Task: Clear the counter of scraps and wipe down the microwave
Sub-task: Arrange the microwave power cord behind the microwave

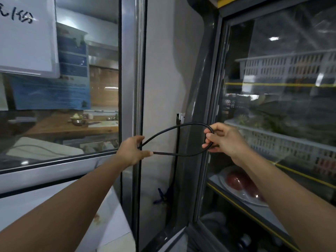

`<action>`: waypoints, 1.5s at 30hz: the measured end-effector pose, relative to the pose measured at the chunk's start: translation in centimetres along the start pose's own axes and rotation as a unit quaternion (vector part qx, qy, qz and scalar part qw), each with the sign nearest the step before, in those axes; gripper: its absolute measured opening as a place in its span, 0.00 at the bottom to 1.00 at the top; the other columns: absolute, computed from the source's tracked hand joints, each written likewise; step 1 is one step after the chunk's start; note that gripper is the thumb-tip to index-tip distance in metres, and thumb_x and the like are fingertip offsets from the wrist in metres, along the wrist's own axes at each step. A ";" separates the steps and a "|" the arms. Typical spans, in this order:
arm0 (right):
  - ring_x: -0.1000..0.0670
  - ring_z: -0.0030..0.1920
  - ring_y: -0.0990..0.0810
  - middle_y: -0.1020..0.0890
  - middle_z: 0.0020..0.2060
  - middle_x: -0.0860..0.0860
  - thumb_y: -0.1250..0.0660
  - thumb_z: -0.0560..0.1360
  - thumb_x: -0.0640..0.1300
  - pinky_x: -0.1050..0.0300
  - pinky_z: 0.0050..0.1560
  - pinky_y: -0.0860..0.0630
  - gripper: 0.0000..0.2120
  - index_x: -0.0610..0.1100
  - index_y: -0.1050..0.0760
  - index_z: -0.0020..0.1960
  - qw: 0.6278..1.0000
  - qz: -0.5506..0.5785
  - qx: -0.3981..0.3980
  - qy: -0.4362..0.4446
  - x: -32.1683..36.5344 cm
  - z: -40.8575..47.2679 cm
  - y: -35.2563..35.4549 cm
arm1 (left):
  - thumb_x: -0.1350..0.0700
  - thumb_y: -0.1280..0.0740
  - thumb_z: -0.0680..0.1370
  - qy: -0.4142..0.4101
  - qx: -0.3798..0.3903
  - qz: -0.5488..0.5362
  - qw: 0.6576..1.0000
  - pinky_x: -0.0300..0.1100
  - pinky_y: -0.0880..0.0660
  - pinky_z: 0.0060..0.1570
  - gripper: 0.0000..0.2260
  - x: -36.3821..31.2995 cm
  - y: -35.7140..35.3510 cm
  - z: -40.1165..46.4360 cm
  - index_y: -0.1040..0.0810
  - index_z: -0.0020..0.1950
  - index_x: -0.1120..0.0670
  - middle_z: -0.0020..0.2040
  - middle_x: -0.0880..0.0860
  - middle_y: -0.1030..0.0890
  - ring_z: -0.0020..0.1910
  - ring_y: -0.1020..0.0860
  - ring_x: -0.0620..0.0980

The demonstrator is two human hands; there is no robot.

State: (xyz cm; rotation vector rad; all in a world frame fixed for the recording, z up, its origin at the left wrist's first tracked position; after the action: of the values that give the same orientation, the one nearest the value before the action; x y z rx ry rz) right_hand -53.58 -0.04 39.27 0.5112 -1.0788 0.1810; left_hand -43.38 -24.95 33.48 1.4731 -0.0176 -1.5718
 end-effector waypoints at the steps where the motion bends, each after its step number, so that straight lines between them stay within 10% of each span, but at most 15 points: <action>1: 0.50 0.34 0.19 0.23 0.32 0.48 0.39 0.78 0.33 0.55 0.38 0.24 0.08 0.43 0.26 0.44 1.000 -0.004 0.000 0.000 -0.3 0.3 0.2 | 0.54 0.25 0.70 0.001 0.007 -0.001 1.000 0.42 0.29 0.59 0.30 0.0 -0.4 0.5 0.31 0.70 0.55 0.66 0.52 0.26 0.64 0.27 0.53; 5: 0.52 0.33 0.18 0.23 0.32 0.48 0.39 0.78 0.33 0.54 0.38 0.24 0.09 0.44 0.27 0.43 1.000 -0.012 0.003 -0.007 -1.7 1.6 0.7 | 0.53 0.25 0.70 0.004 0.015 -0.015 1.000 0.37 0.26 0.44 0.17 0.6 -2.0 2.0 0.20 0.57 0.55 0.49 0.50 0.18 0.47 0.20 0.48; 14: 0.49 0.43 0.17 0.20 0.40 0.46 0.36 0.76 0.33 0.51 0.45 0.22 0.07 0.44 0.27 0.45 0.999 -0.015 -0.014 -0.036 -4.8 3.5 1.1 | 0.53 0.28 0.73 -0.004 -0.003 0.003 1.000 0.33 0.29 0.35 0.04 0.5 -2.9 3.5 0.17 0.44 0.53 0.41 0.51 0.18 0.40 0.23 0.45; 22: 0.49 0.62 0.26 0.24 0.61 0.49 0.29 0.72 0.47 0.48 0.65 0.31 0.24 0.48 0.30 0.67 0.904 -0.380 0.061 0.186 -0.9 5.4 -4.9 | 0.53 0.29 0.74 -0.032 0.009 0.054 0.998 0.31 0.33 0.33 0.05 0.5 -3.0 4.7 0.17 0.44 0.54 0.38 0.50 0.19 0.39 0.24 0.43; 34: 0.55 0.38 0.25 0.23 0.34 0.57 0.36 0.77 0.41 0.58 0.46 0.30 0.07 0.44 0.19 0.50 0.972 -0.203 0.037 0.109 -4.3 9.1 -6.8 | 0.54 0.29 0.73 -0.002 0.028 0.068 0.997 0.35 0.30 0.39 0.03 5.9 -1.8 6.4 0.17 0.47 0.50 0.40 0.48 0.19 0.42 0.23 0.45; 39: 0.51 0.37 0.22 0.18 0.40 0.47 0.36 0.77 0.39 0.56 0.47 0.26 0.07 0.42 0.20 0.50 0.984 -0.165 0.020 0.059 -7.3 10.1 -7.0 | 0.55 0.30 0.74 0.005 0.010 0.079 0.997 0.34 0.32 0.33 0.04 7.7 -1.3 6.9 0.17 0.47 0.53 0.38 0.49 0.20 0.36 0.25 0.43; 45: 0.48 0.59 0.24 0.22 0.58 0.46 0.33 0.75 0.39 0.58 0.60 0.30 0.19 0.44 0.27 0.65 0.943 -0.300 0.055 0.134 -7.1 9.7 -9.7 | 0.56 0.30 0.74 0.004 0.030 0.123 0.992 0.36 0.26 0.39 0.02 7.7 -0.8 7.6 0.18 0.45 0.52 0.44 0.55 0.18 0.45 0.21 0.52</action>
State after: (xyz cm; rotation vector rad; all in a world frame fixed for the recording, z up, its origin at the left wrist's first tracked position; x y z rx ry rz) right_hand -60.95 -12.43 33.64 0.8663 -0.6114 -0.2238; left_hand -48.39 -33.55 29.18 1.4631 -0.2349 -1.3743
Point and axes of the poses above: each hand's wrist, its own z-axis towards the middle knuckle, its own y-axis out of the back of the hand, x = y × z, the point moved 5 cm from there along z, towards the middle knuckle
